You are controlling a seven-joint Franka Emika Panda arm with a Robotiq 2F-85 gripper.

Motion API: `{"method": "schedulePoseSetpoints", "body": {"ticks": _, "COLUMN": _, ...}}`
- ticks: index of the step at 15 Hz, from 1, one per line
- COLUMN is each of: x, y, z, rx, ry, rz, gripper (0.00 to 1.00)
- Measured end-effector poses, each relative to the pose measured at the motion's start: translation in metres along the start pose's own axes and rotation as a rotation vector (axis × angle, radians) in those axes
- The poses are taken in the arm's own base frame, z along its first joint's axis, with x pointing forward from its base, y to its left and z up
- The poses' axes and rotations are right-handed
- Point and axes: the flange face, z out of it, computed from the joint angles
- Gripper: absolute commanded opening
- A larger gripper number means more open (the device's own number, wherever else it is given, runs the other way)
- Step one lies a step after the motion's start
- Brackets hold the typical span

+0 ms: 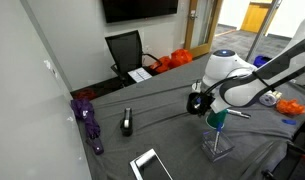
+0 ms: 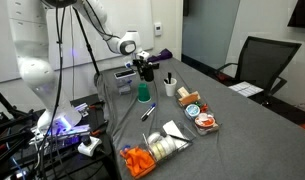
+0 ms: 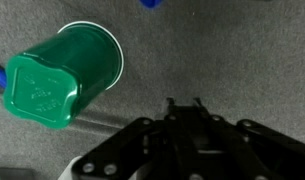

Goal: Move the black cup to the right

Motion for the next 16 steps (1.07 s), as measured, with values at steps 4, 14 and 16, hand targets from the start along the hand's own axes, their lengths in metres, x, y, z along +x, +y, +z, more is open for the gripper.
{"method": "schedulePoseSetpoints", "body": {"ticks": 4, "x": -0.013, "y": 0.007, "z": -0.025, "rx": -0.04, "ry": -0.028, "rz": 0.011, "gripper": 0.05}}
{"method": "schedulePoseSetpoints", "body": {"ticks": 14, "x": -0.038, "y": 0.024, "z": -0.05, "rx": -0.059, "ry": -0.054, "rz": 0.022, "gripper": 0.19}}
{"method": "schedulePoseSetpoints", "body": {"ticks": 16, "x": -0.039, "y": 0.023, "z": -0.049, "rx": -0.06, "ry": -0.057, "rz": 0.02, "gripper": 0.19}}
